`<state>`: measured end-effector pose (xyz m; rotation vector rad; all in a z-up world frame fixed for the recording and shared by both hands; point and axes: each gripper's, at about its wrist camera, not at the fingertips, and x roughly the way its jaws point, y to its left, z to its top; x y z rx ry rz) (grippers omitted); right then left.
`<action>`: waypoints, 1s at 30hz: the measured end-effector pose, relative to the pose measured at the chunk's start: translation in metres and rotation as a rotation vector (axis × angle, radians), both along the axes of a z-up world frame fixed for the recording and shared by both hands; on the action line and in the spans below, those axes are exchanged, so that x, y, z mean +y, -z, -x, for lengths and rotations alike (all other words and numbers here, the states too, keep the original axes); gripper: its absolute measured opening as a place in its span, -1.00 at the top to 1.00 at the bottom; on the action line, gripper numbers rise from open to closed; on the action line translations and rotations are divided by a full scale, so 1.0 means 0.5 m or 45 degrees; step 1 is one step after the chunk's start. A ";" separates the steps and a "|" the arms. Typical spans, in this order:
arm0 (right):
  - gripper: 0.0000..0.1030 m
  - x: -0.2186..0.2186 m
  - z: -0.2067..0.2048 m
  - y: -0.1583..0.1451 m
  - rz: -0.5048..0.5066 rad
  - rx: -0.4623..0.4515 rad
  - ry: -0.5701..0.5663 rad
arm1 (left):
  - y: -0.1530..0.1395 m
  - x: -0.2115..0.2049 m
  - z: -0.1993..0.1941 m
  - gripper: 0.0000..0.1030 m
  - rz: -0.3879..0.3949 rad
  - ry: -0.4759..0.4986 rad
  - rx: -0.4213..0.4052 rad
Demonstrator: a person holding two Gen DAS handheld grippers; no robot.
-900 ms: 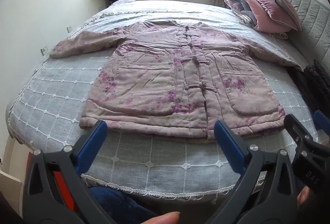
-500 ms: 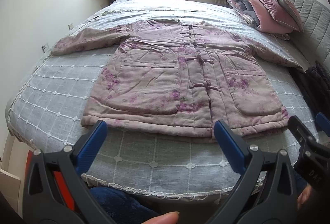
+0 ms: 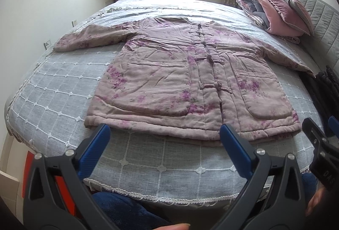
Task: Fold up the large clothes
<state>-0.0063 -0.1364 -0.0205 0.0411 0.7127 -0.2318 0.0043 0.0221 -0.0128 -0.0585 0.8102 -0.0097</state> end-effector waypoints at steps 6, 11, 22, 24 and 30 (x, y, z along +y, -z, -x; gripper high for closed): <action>-1.00 0.001 -0.002 0.000 -0.024 -0.026 0.004 | -0.001 -0.001 0.000 -1.00 -0.016 0.002 0.001; -1.00 0.002 -0.002 0.003 0.001 -0.050 0.001 | -0.002 0.004 0.003 -1.00 0.035 -0.012 -0.037; -1.00 0.007 -0.004 0.003 0.033 -0.007 0.002 | -0.001 0.009 0.003 -1.00 -0.007 0.000 -0.002; -1.00 0.006 -0.003 0.003 0.036 -0.003 0.003 | 0.003 0.010 0.001 -1.00 -0.001 0.002 0.009; -1.00 0.001 -0.005 0.009 0.011 0.016 0.009 | 0.015 0.032 -0.002 -1.00 0.022 0.003 0.022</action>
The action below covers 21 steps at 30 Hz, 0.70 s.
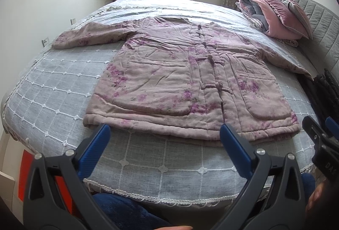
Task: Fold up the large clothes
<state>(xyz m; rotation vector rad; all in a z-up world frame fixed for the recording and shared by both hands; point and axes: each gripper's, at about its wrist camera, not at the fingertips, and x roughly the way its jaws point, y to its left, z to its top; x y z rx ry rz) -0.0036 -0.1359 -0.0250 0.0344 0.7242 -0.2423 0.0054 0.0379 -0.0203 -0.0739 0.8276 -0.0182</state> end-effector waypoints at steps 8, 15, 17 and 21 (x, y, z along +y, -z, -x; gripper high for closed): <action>-1.00 -0.050 0.035 -0.005 0.024 -0.215 0.053 | 0.015 0.098 -0.018 -1.00 -0.003 -0.093 -0.047; -1.00 -0.166 0.013 0.064 -0.244 -0.104 0.095 | 0.055 0.202 -0.051 -1.00 0.115 -0.180 0.047; -1.00 -0.213 0.015 0.085 -0.339 -0.083 0.114 | 0.075 0.235 -0.059 -1.00 0.134 -0.225 0.086; -1.00 -0.287 0.006 0.139 -0.492 -0.004 0.158 | 0.125 0.283 -0.089 -0.97 0.208 -0.258 0.183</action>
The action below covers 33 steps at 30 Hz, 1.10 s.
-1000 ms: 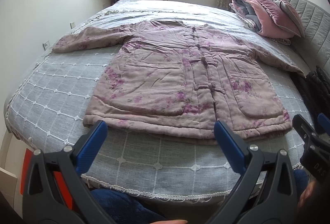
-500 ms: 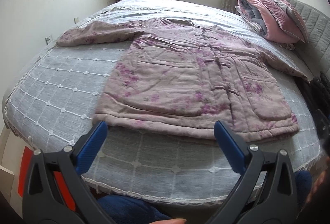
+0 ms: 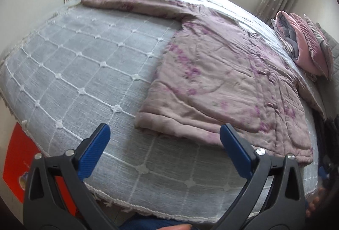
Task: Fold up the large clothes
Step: 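Grasp the jacket hem corners with both grippers and lift them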
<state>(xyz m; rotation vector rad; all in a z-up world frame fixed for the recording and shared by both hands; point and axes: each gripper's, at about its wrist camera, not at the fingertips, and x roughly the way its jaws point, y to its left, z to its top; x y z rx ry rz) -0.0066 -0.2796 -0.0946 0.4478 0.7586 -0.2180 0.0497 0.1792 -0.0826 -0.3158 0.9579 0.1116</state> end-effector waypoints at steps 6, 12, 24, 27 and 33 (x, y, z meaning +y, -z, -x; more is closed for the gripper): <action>-0.99 -0.086 -0.031 0.095 -0.335 0.069 0.073 | 0.045 0.030 -0.052 -0.89 0.121 0.001 0.034; -0.89 -0.112 -0.069 0.148 -0.561 0.093 0.052 | 0.082 0.037 -0.096 -0.89 0.193 0.001 0.050; -0.81 -0.103 -0.104 0.175 -0.567 0.068 0.035 | 0.115 0.013 -0.136 -0.86 0.203 -0.032 0.076; -0.80 -0.104 -0.107 0.173 -0.559 0.052 0.037 | 0.112 0.006 -0.136 -0.48 0.155 -0.069 0.069; 0.30 -0.109 -0.115 0.190 -0.642 0.044 0.027 | 0.107 0.009 -0.135 0.46 0.268 -0.044 0.043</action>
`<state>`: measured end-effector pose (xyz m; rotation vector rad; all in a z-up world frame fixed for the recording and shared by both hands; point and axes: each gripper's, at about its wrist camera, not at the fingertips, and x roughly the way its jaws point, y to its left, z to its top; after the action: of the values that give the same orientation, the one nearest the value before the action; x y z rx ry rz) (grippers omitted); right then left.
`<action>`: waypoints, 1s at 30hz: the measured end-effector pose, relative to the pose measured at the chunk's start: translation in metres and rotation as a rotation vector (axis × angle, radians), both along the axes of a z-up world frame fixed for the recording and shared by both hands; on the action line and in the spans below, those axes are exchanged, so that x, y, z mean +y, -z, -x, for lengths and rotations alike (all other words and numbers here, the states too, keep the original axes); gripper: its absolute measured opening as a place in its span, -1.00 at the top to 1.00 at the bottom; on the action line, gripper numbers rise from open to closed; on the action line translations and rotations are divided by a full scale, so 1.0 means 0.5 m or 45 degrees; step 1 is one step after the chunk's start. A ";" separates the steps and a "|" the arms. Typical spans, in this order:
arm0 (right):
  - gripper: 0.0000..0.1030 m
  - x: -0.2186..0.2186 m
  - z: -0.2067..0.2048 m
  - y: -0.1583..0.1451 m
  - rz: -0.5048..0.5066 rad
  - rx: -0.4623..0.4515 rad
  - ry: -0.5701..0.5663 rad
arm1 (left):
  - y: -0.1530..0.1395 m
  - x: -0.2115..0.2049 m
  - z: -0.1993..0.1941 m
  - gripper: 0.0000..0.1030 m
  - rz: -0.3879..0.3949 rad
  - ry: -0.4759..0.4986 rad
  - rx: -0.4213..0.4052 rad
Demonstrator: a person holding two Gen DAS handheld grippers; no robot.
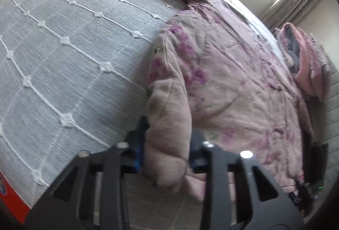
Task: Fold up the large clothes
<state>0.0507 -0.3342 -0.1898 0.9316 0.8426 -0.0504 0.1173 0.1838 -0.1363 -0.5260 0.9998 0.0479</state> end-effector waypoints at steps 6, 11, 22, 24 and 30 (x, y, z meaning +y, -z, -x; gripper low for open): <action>0.71 0.022 -0.008 -0.017 0.105 0.004 -0.045 | -0.065 -0.013 0.029 0.63 -0.098 0.004 -0.085; 0.75 0.017 0.018 -0.086 0.156 -0.071 -0.064 | -0.143 -0.016 0.078 0.64 -0.148 0.038 -0.133; 0.76 0.010 0.071 -0.238 0.393 -0.145 -0.070 | -0.154 -0.004 0.153 0.63 -0.144 0.101 -0.088; 0.76 -0.004 0.048 -0.177 0.401 -0.009 -0.084 | -0.078 0.008 0.125 0.59 -0.116 0.104 0.042; 0.44 -0.026 0.012 -0.114 0.422 0.170 -0.116 | -0.009 0.037 0.096 0.13 -0.166 0.089 0.102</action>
<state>0.0449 -0.3473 -0.1326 0.5824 0.9652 -0.1697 0.0691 0.2024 -0.1320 -0.3719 1.0848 0.0714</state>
